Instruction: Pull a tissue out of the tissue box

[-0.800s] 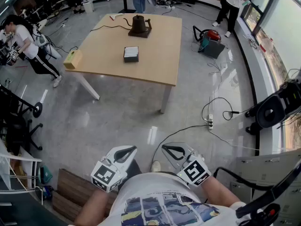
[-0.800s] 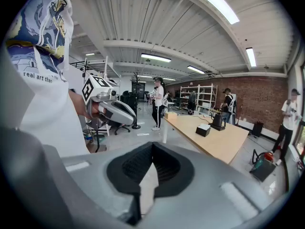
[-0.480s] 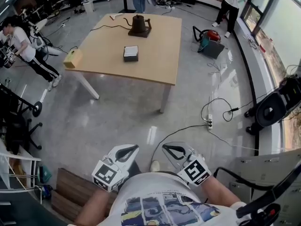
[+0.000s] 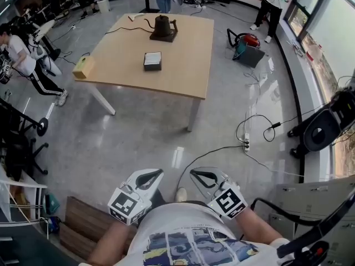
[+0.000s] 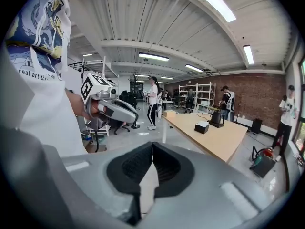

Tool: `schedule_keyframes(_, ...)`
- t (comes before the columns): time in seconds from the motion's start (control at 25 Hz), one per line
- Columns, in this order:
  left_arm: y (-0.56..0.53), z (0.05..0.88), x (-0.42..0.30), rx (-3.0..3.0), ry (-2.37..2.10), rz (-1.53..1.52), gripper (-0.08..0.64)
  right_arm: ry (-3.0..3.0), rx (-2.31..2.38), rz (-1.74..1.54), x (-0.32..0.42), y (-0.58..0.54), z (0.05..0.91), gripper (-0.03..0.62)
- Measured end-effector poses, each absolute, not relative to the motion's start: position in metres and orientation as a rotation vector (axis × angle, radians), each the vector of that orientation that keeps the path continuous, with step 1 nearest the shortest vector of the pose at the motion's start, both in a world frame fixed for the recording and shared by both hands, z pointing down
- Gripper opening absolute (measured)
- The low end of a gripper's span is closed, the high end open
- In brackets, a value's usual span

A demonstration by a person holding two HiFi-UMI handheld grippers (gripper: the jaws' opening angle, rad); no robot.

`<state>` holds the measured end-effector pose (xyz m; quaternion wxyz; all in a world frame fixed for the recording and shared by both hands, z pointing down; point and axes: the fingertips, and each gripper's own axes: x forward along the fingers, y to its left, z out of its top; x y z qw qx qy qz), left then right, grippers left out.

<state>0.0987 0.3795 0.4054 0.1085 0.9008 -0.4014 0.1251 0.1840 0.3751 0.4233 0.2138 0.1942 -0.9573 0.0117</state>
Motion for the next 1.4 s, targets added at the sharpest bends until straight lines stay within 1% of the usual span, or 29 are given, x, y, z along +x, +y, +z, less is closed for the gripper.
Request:
schedule_keyframes(0.52, 0.351, 0.406, 0.1, 2.627, -1.196, 0.392, 0.006, -2.671, 0.5, 0.045, 0.179, 0.345, 0.428, 0.005)
schedule_keyframes(0.76, 0.329, 0.405, 0.083, 2.592, -1.229, 0.36, 0.006, -2.659, 0.474, 0.059, 0.164, 0.321, 0.434, 0.005)
schedule_keyframes(1.0, 0.296, 0.406, 0.069, 2.641, -1.137, 0.356, 0.006, -2.63, 0.54, 0.065, 0.149, 0.292, 0.435, 0.005)
schedule_keyframes(1.4, 0.212, 0.391, 0.011, 2.716, -1.03, 0.311, 0.006, -2.593, 0.633, 0.057, 0.082, 0.212, 0.424, 0.005)
